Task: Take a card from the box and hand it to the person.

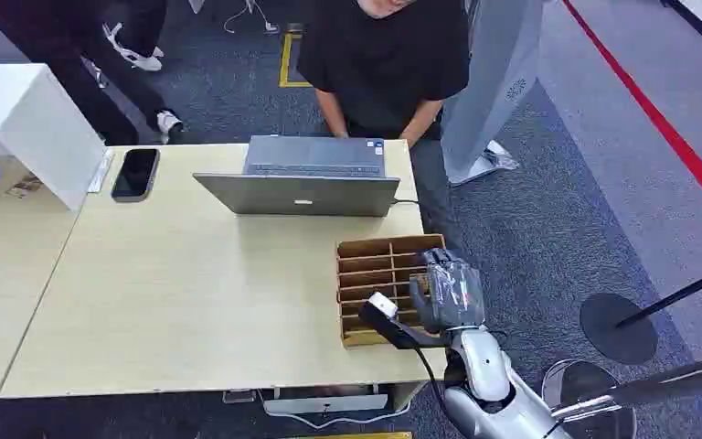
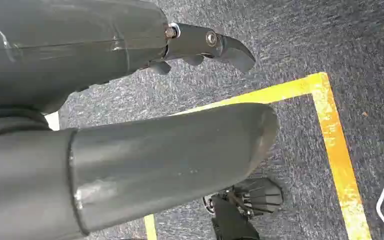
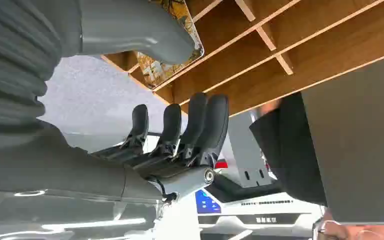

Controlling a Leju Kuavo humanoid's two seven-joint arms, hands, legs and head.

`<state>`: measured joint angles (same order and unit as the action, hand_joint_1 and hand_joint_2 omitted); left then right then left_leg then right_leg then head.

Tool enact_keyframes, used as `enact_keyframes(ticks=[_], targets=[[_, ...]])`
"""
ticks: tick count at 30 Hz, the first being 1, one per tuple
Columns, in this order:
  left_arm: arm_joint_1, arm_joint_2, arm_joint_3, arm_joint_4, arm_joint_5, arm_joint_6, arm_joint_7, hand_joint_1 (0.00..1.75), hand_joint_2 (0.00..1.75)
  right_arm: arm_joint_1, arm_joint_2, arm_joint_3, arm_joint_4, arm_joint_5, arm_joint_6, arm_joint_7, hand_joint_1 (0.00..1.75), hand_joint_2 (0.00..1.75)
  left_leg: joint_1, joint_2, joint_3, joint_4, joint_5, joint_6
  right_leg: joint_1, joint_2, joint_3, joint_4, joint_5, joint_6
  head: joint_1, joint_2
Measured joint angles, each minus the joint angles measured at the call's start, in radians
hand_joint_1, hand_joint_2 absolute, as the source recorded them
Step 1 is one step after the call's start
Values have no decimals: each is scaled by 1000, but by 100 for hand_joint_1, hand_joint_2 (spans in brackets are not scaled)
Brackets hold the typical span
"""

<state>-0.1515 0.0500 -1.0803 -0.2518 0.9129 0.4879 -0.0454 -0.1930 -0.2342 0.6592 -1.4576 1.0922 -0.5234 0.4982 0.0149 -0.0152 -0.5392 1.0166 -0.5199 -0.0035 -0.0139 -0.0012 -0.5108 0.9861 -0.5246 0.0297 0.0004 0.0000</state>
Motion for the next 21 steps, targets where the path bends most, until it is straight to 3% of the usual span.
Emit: enact_keyframes(ticks=[3, 7, 21], targets=[[0, 0, 0, 0, 0, 0, 0, 0, 0, 0, 0, 0, 0, 0, 0, 0, 91, 175, 0, 0, 0, 0, 0, 0, 0, 0, 0, 0, 0, 0, 0, 0], [0, 0, 0, 0, 1, 2, 0, 0, 0, 0, 0, 3, 5, 0, 0, 3, 80, 175, 0, 0, 0, 0, 0, 0, 0, 0, 0, 0, 0, 0, 0, 0], [0, 0, 0, 0, 5, 6, 0, 0, 0, 0, -3, 10, 6, 13, 15, 22, 87, 175, 0, 0, 0, 0, 0, 0, 0, 0, 0, 0, 0, 0, 0, 0]])
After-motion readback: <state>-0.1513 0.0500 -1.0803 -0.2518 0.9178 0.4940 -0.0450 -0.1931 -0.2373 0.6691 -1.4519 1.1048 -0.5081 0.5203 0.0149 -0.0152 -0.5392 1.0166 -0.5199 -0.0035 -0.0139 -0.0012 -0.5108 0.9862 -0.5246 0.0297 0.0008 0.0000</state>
